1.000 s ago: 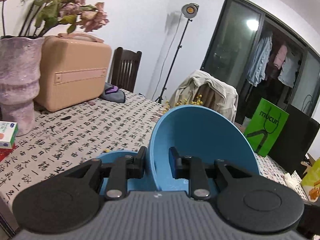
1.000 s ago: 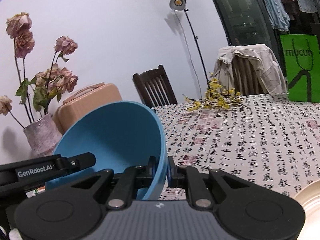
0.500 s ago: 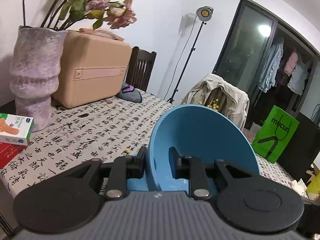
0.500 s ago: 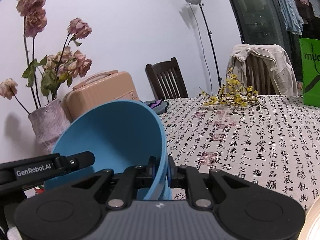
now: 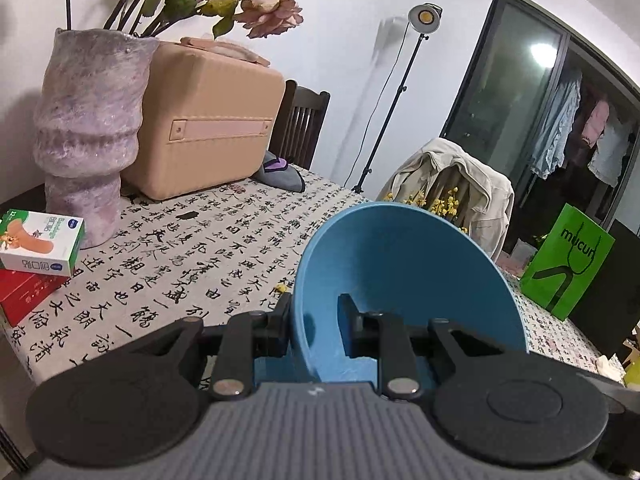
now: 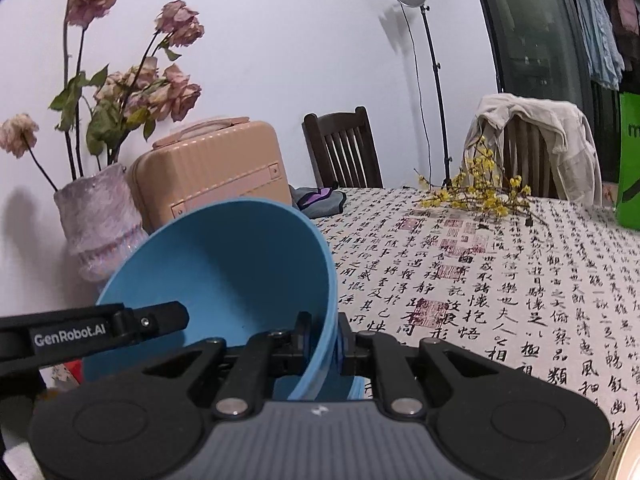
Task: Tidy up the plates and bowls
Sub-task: 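Lower the blue bowl into the stacked bowls with both grippers, then open both grippers and regrip the whole blue bowl stack by its rim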
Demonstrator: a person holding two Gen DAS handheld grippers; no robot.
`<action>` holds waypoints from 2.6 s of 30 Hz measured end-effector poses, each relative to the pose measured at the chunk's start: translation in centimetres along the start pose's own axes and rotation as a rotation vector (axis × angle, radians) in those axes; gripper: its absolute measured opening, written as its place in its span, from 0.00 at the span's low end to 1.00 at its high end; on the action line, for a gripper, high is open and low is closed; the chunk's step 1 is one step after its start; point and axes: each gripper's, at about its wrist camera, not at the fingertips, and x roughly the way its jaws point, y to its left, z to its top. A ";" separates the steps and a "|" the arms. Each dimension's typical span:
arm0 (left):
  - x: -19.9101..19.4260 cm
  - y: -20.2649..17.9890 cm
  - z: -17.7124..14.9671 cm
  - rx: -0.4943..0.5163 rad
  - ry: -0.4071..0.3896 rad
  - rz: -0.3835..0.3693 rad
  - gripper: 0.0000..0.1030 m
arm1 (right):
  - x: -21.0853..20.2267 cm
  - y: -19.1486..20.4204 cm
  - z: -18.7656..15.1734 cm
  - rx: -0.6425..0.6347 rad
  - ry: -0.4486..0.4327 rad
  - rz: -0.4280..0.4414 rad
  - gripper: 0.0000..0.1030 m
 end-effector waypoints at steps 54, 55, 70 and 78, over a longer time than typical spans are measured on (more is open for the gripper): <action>1.7 0.4 -1.2 0.075 -0.012 0.015 0.23 | 1.2 0.3 -2.1 -0.131 -0.100 -0.073 0.17; 1.7 0.4 -1.2 0.081 -0.020 0.024 0.23 | 1.2 0.3 -2.1 -0.135 -0.102 -0.073 0.17; 0.9 1.9 -0.3 0.087 -0.078 0.015 0.57 | 0.4 -1.5 -2.0 -0.016 -0.109 0.036 0.35; -1.5 4.2 0.6 0.101 -0.142 -0.063 1.00 | -1.7 -2.7 -1.9 0.005 -0.099 0.055 0.97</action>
